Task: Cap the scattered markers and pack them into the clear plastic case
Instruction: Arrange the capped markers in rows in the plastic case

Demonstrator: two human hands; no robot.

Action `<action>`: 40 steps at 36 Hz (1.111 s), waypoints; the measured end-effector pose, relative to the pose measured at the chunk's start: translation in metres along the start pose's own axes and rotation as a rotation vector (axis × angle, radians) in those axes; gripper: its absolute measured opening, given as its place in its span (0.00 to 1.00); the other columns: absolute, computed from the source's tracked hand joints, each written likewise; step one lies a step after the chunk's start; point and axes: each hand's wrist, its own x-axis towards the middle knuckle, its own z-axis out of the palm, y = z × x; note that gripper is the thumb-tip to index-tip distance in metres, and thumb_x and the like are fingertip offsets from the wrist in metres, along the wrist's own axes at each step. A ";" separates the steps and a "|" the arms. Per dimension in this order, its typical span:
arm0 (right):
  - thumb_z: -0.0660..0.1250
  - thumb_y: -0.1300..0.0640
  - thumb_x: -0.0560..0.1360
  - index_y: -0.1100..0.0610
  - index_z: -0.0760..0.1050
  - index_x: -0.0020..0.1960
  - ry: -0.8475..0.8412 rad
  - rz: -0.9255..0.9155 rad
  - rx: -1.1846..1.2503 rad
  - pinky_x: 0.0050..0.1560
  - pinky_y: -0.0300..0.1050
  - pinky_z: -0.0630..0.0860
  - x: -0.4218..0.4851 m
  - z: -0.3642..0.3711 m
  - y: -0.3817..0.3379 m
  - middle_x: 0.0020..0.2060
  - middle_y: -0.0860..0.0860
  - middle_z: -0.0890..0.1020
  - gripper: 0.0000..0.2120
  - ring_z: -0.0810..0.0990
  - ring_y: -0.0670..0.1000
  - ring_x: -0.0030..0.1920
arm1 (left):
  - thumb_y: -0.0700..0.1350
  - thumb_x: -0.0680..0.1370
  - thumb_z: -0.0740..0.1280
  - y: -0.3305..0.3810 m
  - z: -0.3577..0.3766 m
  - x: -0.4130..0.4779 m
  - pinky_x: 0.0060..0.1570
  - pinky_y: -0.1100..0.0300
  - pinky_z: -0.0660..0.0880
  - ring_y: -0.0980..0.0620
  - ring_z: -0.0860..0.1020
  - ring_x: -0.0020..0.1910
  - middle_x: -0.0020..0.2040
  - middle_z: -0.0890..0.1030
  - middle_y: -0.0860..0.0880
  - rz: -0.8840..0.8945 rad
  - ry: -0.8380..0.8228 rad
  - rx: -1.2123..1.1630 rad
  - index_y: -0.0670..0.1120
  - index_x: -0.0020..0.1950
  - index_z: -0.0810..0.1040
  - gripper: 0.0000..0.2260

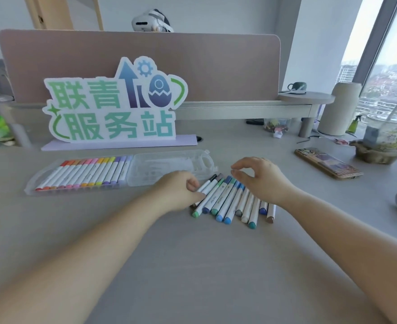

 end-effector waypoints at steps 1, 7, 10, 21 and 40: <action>0.59 0.48 0.79 0.49 0.77 0.59 -0.001 -0.001 0.013 0.66 0.54 0.67 0.002 0.001 0.000 0.60 0.44 0.78 0.13 0.73 0.49 0.63 | 0.52 0.72 0.71 0.003 -0.001 0.002 0.53 0.56 0.76 0.54 0.78 0.50 0.51 0.79 0.55 -0.024 -0.008 0.024 0.53 0.50 0.77 0.09; 0.61 0.50 0.79 0.49 0.78 0.56 -0.004 0.035 0.076 0.64 0.51 0.70 0.007 0.002 0.000 0.55 0.42 0.79 0.10 0.75 0.46 0.59 | 0.50 0.70 0.71 0.021 -0.009 0.013 0.40 0.58 0.71 0.49 0.75 0.37 0.42 0.81 0.47 -0.131 -0.096 0.224 0.44 0.45 0.79 0.11; 0.62 0.50 0.79 0.50 0.78 0.55 -0.005 0.036 0.082 0.62 0.48 0.71 0.008 0.002 0.000 0.54 0.43 0.79 0.10 0.75 0.45 0.58 | 0.50 0.69 0.73 0.027 -0.016 0.017 0.37 0.59 0.70 0.50 0.73 0.32 0.35 0.75 0.48 -0.176 -0.161 0.309 0.44 0.37 0.72 0.13; 0.64 0.52 0.78 0.53 0.80 0.50 0.001 0.014 0.168 0.52 0.39 0.69 0.019 0.010 -0.019 0.47 0.43 0.80 0.08 0.77 0.44 0.52 | 0.53 0.70 0.74 -0.001 -0.040 -0.004 0.36 0.59 0.70 0.47 0.74 0.34 0.36 0.78 0.46 -0.159 -0.159 0.376 0.43 0.37 0.74 0.16; 0.67 0.52 0.73 0.50 0.80 0.46 -0.273 -0.048 -0.064 0.53 0.44 0.73 0.022 0.059 -0.107 0.37 0.39 0.75 0.04 0.78 0.49 0.49 | 0.47 0.72 0.74 -0.074 -0.071 -0.052 0.48 0.56 0.78 0.48 0.83 0.45 0.37 0.85 0.47 -0.228 0.003 -0.098 0.44 0.42 0.83 0.07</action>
